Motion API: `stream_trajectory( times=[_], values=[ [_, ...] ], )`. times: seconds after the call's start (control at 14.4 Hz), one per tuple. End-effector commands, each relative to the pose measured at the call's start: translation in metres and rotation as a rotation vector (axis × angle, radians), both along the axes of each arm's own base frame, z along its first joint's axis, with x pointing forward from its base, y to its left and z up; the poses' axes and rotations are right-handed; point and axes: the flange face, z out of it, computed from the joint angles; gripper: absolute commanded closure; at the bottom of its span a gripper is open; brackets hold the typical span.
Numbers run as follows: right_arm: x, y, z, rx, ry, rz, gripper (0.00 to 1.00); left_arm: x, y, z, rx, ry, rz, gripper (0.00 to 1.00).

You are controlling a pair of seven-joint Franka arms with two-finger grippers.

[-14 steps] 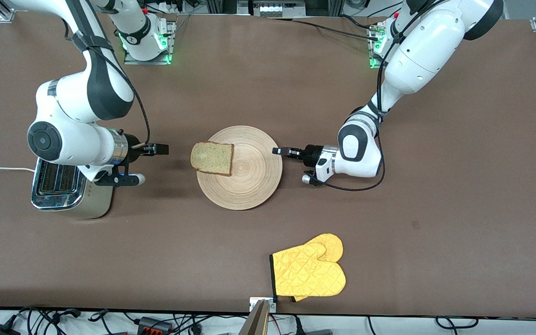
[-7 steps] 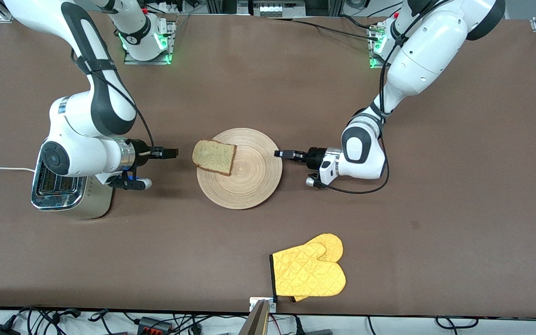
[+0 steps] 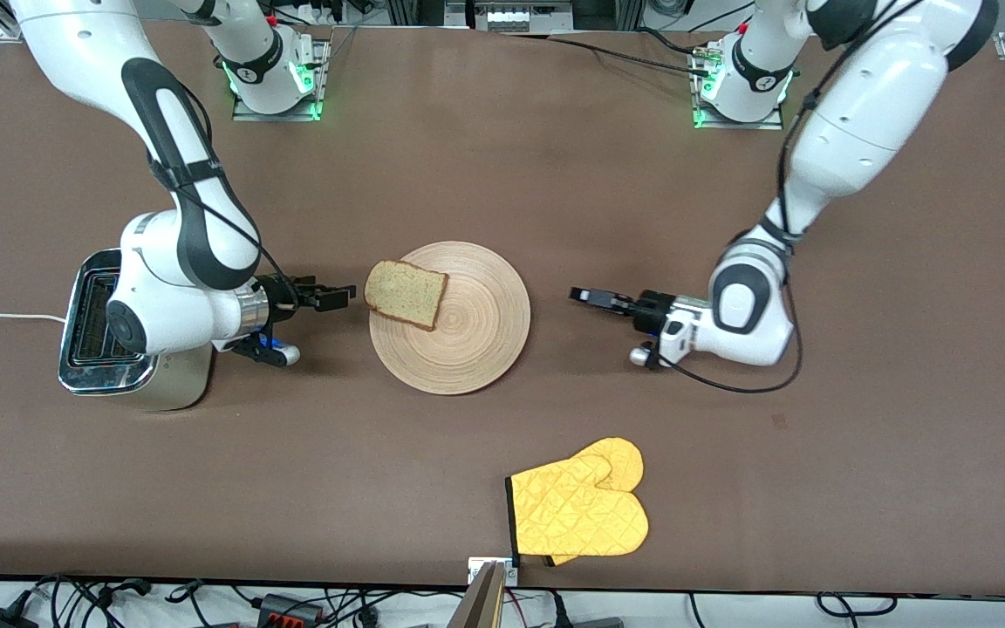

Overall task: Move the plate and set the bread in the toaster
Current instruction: 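Reach the right gripper to the bread while the left gripper draws back, then grasp the bread with the right gripper while the left arm retracts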

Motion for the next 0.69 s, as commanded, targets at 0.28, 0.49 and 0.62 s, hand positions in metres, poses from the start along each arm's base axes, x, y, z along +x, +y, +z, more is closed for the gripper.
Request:
stream_trajectory(
  times=[0.28,0.49,0.62],
  values=[
    [-0.018,0.016,-0.040,0.025,0.030,-0.079,0.00,0.065,0.127,0.124,0.229,0.068,-0.275,0.64],
    [-0.023,0.019,-0.054,0.020,0.049,-0.074,0.00,0.074,0.167,0.169,0.321,0.062,-0.345,0.63],
    [-0.023,0.019,-0.055,0.019,0.051,-0.074,0.00,0.081,0.194,0.209,0.441,0.058,-0.371,0.60]
  ],
)
